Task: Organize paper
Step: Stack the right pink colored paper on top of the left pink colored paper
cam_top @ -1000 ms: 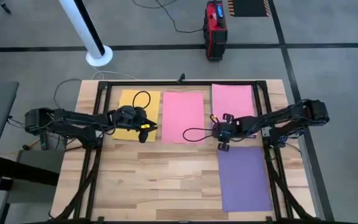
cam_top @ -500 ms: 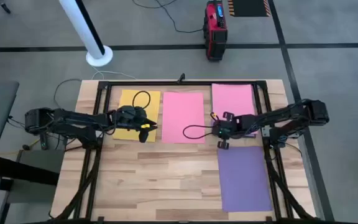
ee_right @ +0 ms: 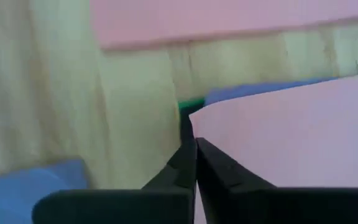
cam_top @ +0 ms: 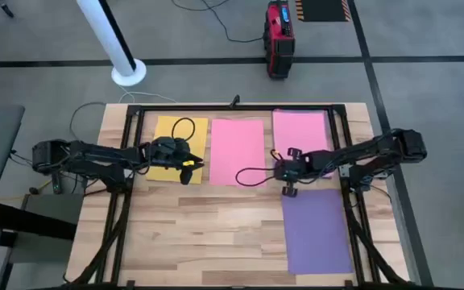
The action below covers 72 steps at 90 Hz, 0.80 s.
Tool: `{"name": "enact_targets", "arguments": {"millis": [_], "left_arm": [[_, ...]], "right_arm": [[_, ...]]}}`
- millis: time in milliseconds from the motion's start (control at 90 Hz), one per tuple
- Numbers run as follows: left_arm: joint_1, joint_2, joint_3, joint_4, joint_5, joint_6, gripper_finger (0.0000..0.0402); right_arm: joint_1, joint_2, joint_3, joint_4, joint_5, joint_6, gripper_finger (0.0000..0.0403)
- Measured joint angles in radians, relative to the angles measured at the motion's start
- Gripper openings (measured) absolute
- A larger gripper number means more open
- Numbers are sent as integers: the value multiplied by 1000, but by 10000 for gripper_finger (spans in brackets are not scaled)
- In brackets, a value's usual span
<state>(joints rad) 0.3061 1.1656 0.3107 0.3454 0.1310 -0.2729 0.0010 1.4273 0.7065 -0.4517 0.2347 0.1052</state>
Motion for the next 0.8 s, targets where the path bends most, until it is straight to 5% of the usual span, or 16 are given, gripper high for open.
{"name": "enact_targets", "arguments": {"millis": [489,800], "left_arm": [[0,0,0,2,-6,-36,107],[0,0,0,3,-18,-41,107]], "right_arm": [[-37,6,54,361,-125,-134,0],[-69,173,144,524,-209,-218,0]]}}
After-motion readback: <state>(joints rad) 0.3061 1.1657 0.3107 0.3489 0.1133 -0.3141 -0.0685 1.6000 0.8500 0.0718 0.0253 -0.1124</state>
